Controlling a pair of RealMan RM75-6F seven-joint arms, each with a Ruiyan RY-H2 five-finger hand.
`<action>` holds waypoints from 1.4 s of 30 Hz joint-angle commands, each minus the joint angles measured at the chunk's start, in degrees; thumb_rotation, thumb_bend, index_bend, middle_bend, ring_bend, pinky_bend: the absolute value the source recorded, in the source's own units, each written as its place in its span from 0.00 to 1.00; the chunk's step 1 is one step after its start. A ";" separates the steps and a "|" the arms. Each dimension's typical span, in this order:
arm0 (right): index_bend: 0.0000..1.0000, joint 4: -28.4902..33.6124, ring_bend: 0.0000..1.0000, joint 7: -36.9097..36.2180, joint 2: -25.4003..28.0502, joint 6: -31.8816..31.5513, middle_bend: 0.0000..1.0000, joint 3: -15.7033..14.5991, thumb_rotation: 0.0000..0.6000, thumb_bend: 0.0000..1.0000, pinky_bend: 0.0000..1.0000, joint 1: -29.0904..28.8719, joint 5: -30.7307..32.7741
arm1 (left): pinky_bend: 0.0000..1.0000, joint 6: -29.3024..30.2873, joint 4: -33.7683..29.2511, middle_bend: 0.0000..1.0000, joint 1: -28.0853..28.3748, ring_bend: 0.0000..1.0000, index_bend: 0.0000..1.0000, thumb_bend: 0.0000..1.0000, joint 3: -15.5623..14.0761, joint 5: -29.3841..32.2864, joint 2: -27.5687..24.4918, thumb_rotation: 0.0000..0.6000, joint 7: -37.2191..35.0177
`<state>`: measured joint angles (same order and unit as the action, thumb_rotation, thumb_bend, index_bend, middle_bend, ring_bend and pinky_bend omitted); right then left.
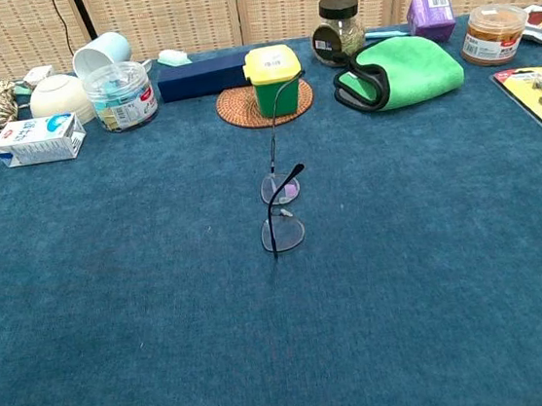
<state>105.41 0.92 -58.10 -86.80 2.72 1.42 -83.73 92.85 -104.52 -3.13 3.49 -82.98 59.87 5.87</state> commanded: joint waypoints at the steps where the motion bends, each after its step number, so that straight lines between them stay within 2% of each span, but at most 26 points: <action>1: 0.06 0.04 0.00 0.06 0.00 0.11 0.00 0.04 1.00 0.22 0.00 -0.09 0.05 | 0.00 -0.10 -0.03 0.09 0.03 0.10 0.12 0.30 -0.02 0.05 0.02 0.82 -0.04; 32: 0.06 0.07 0.00 -0.29 0.14 -0.75 0.00 0.06 1.00 0.22 0.00 0.47 0.32 | 0.00 -1.66 -0.14 0.09 1.22 0.10 0.12 0.30 0.21 0.08 -0.76 0.82 0.66; 42: 0.06 -0.05 0.00 -0.65 0.33 -1.11 0.00 0.01 1.00 0.22 0.00 0.90 0.72 | 0.00 -6.86 0.72 0.09 4.88 0.10 0.12 0.32 0.34 -1.05 -2.13 0.82 2.94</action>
<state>105.36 0.29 -57.78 -87.90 2.74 2.31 -83.03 86.98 -103.95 0.92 3.76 -83.74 58.09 8.37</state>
